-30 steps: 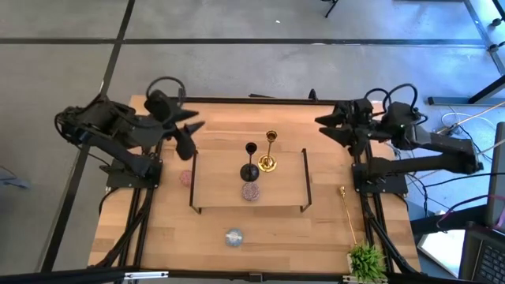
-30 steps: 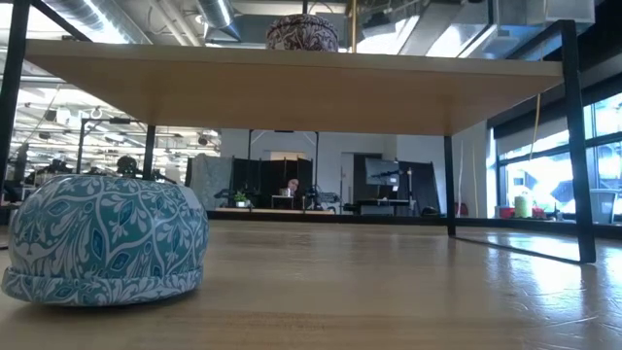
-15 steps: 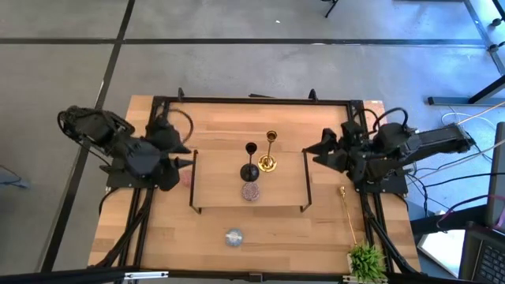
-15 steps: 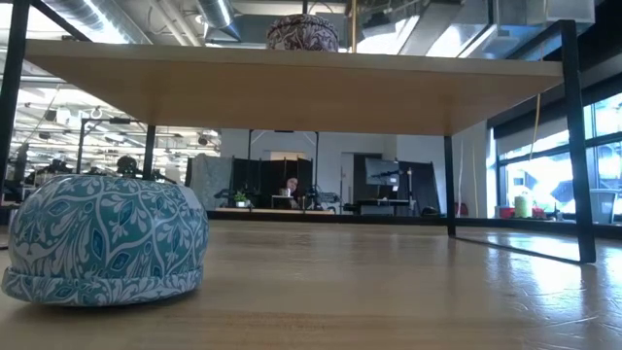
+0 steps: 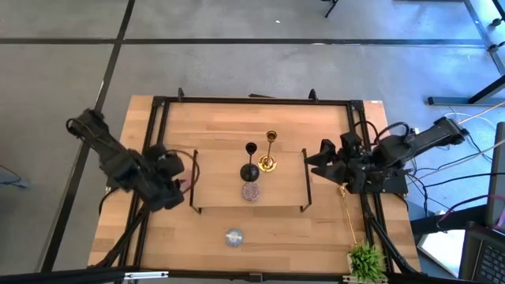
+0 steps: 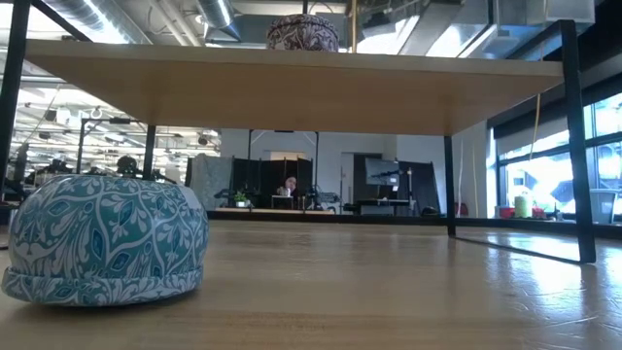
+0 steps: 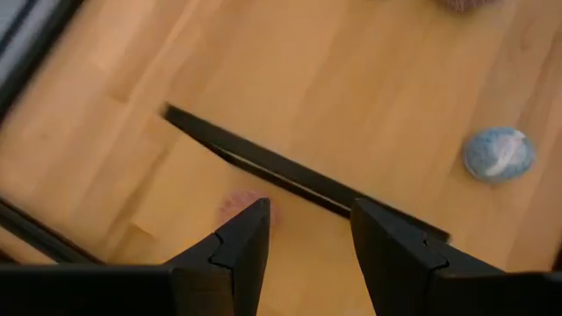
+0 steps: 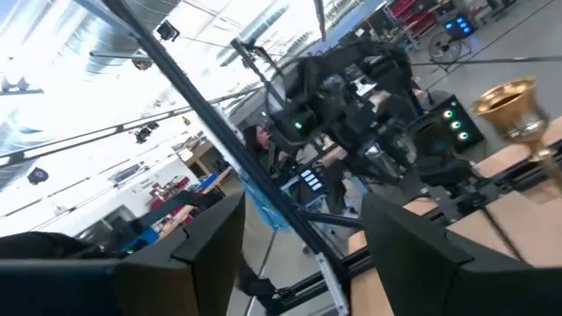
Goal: Pick & Place candle stick holders
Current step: Put the blue scented candle on the shelf
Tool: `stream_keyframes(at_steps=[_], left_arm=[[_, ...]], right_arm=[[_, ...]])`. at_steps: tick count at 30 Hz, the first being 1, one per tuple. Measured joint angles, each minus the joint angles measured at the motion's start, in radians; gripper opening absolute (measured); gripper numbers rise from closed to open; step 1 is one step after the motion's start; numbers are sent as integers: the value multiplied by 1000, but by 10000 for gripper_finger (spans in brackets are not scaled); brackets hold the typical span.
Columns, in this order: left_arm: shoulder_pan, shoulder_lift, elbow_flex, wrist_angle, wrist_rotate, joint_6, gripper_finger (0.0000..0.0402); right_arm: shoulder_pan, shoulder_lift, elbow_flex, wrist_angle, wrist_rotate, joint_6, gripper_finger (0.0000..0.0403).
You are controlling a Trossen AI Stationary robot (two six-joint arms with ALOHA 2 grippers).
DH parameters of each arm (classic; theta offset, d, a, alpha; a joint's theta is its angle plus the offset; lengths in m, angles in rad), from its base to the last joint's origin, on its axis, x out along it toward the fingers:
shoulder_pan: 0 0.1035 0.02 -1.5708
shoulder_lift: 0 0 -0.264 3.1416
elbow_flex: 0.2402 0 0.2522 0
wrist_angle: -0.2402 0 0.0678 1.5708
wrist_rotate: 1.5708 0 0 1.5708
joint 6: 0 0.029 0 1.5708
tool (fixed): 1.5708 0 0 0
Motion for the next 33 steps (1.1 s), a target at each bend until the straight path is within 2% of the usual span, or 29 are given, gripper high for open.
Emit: stream_keyframes(at_steps=[5, 11, 15, 20, 22, 25, 27, 30, 33], left_arm=[[-110, 0, -53, 128, 5, -141, 157], [-219, 16, -84, 467, -66, -239, 157], [-241, 94, -85, 738, -104, -213, 157], [-241, 244, -82, 1180, -61, -72, 157], [-240, 309, -52, 1271, -59, -35, 156], [-239, 408, 43, 1293, -69, -10, 146], [-239, 473, 127, 1236, -75, -3, 135], [-238, 574, 282, 1067, -42, -19, 116], [-234, 679, 472, 808, 12, -66, 101]], right_arm=[[78, 26, 0, 47, 23, 8, 232], [174, 70, 0, 79, 23, 50, 232], [251, 101, 0, 104, 35, 60, 232], [339, 146, 0, 180, 61, 44, 232], [375, 163, 0, 187, 90, 32, 232], [418, 187, 0, 198, 126, 24, 232], [439, 203, 0, 201, 148, 22, 232], [462, 223, 0, 223, 179, 24, 232], [480, 238, 0, 235, 200, 24, 232]])
